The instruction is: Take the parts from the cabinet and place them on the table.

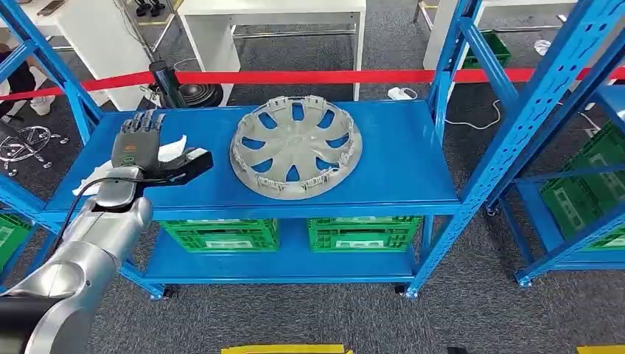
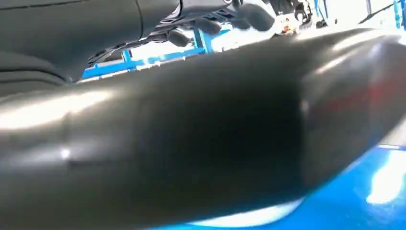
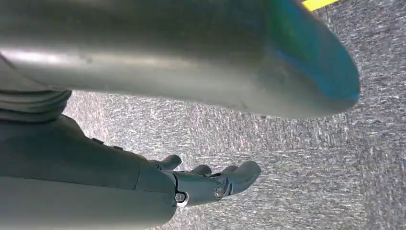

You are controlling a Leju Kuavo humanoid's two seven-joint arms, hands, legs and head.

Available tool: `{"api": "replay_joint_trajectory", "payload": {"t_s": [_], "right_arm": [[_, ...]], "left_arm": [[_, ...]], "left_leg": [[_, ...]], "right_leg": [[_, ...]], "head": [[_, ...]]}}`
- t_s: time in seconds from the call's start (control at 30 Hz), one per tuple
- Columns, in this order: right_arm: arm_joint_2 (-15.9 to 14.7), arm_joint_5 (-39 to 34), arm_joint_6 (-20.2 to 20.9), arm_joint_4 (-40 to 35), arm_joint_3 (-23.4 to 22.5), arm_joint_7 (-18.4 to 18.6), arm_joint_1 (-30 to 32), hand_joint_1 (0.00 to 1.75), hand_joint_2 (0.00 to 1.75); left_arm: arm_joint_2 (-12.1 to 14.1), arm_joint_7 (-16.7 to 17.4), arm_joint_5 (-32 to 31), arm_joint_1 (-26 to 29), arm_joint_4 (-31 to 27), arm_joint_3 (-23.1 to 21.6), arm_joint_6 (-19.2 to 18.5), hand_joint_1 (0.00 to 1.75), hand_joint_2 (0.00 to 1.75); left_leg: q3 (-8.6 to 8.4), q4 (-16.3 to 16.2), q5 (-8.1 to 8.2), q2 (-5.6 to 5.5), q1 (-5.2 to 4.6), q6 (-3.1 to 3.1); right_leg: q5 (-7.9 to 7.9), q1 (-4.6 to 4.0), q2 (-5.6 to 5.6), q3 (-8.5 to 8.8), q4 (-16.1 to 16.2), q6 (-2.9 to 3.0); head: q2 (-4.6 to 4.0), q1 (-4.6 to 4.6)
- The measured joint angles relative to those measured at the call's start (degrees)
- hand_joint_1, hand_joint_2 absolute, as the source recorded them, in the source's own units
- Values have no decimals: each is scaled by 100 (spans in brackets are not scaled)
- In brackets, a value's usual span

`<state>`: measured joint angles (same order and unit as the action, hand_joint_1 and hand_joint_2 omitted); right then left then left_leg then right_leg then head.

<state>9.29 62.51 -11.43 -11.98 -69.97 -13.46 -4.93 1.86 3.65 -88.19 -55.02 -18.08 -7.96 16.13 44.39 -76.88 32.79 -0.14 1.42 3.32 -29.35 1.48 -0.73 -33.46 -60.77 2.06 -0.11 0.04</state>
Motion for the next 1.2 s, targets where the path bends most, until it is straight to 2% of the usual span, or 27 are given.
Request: {"api": "replay_joint_trajectory", "payload": {"t_s": [0.03,0.07,0.1,0.13,0.17,0.2,0.23,0.27,0.3,0.37,0.47,0.67,0.93,1.1,1.13,1.2], "right_arm": [[0,0,0,0,-2,0,3,0,0],[0,0,0,0,0,-4,1,0,0],[0,0,2,0,0,-20,-2,0,0],[0,2,2,0,0,-37,-6,0,0],[11,4,7,2,2,-55,6,0,0],[18,15,11,9,7,-68,-11,0,0],[11,28,13,9,9,-81,-13,0,0],[4,37,15,9,11,-85,-8,0,0],[4,37,20,9,13,-87,-4,0,0],[7,37,22,11,18,-87,-5,0,0],[0,37,22,11,24,-76,-7,0,0],[-7,35,-20,11,35,-57,-4,0,0],[-4,44,-17,11,37,7,0,0,0],[11,44,9,11,46,-44,1,0,0],[13,39,9,11,46,-55,2,0,0],[18,29,9,11,46,-55,2,0,0]], "left_arm": [[0,0,2,13,11,2,17,0,0],[2,2,2,18,13,4,42,0,0],[4,11,0,17,11,4,94,0,0],[18,42,-22,14,11,4,169,0,0],[31,57,-57,22,13,4,219,0,0],[37,113,-85,23,15,4,230,0,0],[46,208,-116,20,15,4,221,0,0],[52,366,-133,26,22,4,181,0,0],[70,543,-142,36,35,2,101,0,0],[131,776,-146,60,61,2,24,0,0],[266,916,-94,101,103,2,-129,0,0],[553,992,-33,178,157,35,-234,0,0],[728,1003,-127,264,177,61,-164,0,0],[771,737,-138,421,177,59,-39,0,0],[776,700,-149,458,177,59,-31,0,175],[780,595,-164,524,177,59,4,0,175]], "left_leg": [[64,39,-160,0,-21,-50],[-6,321,-422,-2,-50,-107],[-171,764,-750,-11,-94,-189],[-385,1343,-1098,-18,-152,-299],[-479,1533,-1087,-22,-185,-395],[-557,1613,-1075,-14,-207,-399],[-603,1727,-1014,-13,-228,-397],[-616,1770,-1009,-11,-197,-262],[-615,1773,-1002,-28,-203,-232],[-615,1773,-981,-33,-206,-259],[-619,1775,-958,-33,-206,-290],[-629,1775,-954,-33,-206,-303],[-639,1775,-959,-33,-206,-311],[-647,1775,-959,-33,-206,-311],[-647,1775,-959,-33,-205,-311],[-647,1775,-959,-32,-205,-310]], "right_leg": [[-41,-26,-2,52,0,10],[-79,-52,-12,106,1,16],[-121,-78,-17,168,4,15],[-169,-101,-22,236,14,13],[-200,-89,-25,254,40,7],[-211,-113,-38,257,38,-35],[-208,-85,-30,236,49,-64],[-219,-115,-19,233,39,-58],[-223,-101,-6,245,60,-59],[-226,-101,-4,269,100,-64],[-237,-103,-1,296,144,-84],[-226,-101,3,312,175,-116],[-216,-101,7,322,178,-131],[-216,-101,6,330,178,-131],[-216,-101,6,329,178,-131],[-216,-101,6,329,178,-131]], "head": [[0,2],[0,0],[0,2],[0,2],[0,20],[0,37],[0,24],[0,24],[0,28],[0,24],[0,26],[0,26],[0,26],[2,24],[0,26],[2,24]]}}
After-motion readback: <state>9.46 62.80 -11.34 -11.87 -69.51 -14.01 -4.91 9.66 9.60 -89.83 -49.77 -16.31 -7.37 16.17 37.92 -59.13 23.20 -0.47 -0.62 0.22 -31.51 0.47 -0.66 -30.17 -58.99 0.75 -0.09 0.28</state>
